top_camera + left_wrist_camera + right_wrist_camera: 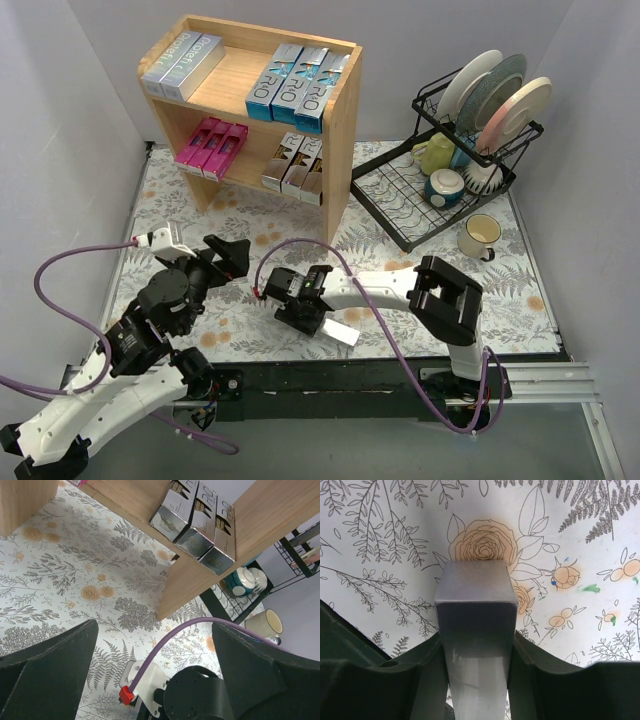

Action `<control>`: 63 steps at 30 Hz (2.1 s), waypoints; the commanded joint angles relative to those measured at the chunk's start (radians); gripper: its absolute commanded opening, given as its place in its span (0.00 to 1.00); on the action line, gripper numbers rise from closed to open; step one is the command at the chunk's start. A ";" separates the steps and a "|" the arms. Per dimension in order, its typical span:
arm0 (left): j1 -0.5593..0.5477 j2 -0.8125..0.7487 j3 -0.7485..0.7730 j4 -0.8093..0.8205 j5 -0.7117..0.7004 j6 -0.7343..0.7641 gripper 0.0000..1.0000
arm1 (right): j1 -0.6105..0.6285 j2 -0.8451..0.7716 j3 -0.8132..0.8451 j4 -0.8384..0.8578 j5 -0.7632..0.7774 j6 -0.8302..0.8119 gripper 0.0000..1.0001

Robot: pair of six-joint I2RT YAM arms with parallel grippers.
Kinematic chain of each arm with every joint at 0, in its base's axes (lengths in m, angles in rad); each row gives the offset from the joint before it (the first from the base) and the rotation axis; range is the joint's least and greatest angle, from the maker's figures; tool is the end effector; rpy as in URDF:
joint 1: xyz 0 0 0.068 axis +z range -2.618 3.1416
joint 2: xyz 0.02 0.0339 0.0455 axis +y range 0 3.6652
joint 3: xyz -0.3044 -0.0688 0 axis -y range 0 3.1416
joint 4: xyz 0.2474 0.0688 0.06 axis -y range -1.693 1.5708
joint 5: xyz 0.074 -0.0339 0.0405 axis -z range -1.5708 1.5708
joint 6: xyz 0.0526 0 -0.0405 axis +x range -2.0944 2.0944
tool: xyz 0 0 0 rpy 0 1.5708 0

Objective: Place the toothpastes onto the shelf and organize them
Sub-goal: Pick up the toothpaste from the center of the board.

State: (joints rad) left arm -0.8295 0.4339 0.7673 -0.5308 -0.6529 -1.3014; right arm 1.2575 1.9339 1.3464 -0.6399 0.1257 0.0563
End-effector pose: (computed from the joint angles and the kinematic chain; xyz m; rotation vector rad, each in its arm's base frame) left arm 0.0718 -0.0311 0.3564 -0.8892 1.6021 -0.9771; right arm 0.1326 0.3878 0.1920 -1.5514 2.3187 0.1564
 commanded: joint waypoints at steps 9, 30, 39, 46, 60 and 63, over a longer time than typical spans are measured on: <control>-0.003 0.169 -0.040 0.225 0.263 0.186 0.98 | -0.248 -0.306 -0.209 0.224 -0.153 0.264 0.34; -0.172 0.486 -0.215 0.837 0.541 0.258 0.98 | -0.707 -1.161 -0.903 0.960 -0.133 1.088 0.35; -0.359 0.597 -0.273 1.086 0.351 0.369 0.98 | -0.708 -1.296 -0.986 0.993 -0.014 1.222 0.38; -0.485 0.719 -0.315 1.279 0.228 0.479 0.98 | -0.708 -1.343 -0.987 0.990 0.006 1.234 0.38; -0.514 0.905 -0.333 1.709 0.174 0.726 0.85 | -0.708 -1.353 -1.001 1.022 -0.038 1.243 0.38; -0.514 0.940 -0.321 1.752 0.173 0.740 0.76 | -0.708 -1.354 -1.003 1.028 -0.046 1.245 0.38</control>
State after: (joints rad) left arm -1.3415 1.3460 0.4297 1.0832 -0.4587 -0.6281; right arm 0.5507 0.5968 0.3435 0.2737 0.0879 1.2766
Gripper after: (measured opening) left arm 0.812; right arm 0.482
